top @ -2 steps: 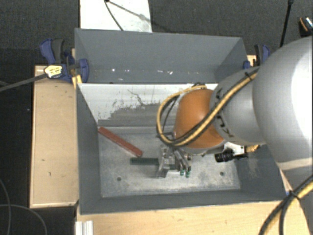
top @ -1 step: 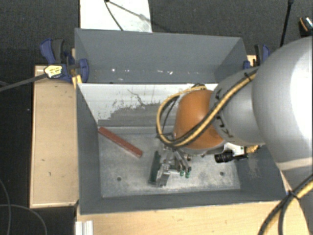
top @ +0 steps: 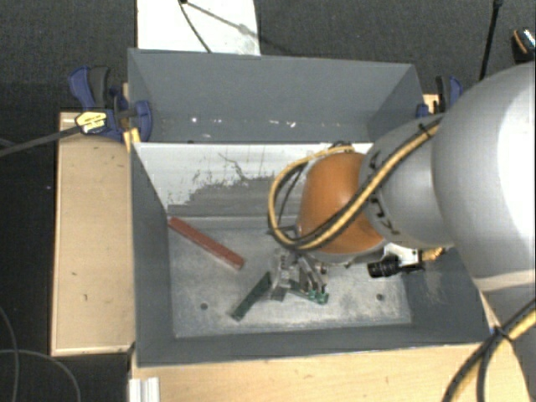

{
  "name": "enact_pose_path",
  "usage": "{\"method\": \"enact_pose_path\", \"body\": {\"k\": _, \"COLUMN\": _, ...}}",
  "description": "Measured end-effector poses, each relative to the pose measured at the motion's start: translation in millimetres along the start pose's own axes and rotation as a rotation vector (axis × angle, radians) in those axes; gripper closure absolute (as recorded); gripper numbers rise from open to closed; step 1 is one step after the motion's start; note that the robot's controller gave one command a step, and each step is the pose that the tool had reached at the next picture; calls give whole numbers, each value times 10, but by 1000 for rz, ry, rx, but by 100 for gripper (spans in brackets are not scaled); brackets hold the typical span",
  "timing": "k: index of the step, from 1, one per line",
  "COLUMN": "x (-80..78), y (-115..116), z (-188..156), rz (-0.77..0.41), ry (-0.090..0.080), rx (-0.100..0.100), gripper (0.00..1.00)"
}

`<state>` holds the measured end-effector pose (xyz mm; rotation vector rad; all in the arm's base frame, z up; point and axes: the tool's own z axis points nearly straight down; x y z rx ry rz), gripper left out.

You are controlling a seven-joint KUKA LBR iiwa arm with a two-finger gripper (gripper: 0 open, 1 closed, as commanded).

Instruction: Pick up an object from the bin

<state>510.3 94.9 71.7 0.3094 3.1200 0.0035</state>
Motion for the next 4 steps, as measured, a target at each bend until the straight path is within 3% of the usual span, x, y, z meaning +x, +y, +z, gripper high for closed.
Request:
{"method": "enact_pose_path", "body": {"k": 1, "x": 12, "y": -1, "z": 14, "rz": -1, "ry": 3, "rx": 1, "gripper": 0}}
{"method": "enact_pose_path", "body": {"k": 2, "x": 128, "y": -258, "z": 16, "rz": 76, "ry": 8, "rx": 3, "gripper": 0}}
{"method": "enact_pose_path", "body": {"k": 3, "x": 125, "y": -247, "z": 15, "rz": 77, "ry": 7, "rx": 2, "gripper": 100}}
{"method": "enact_pose_path", "body": {"k": 4, "x": 14, "y": -298, "z": -1482, "rz": 17, "ry": -4, "rx": -1, "gripper": 100}}
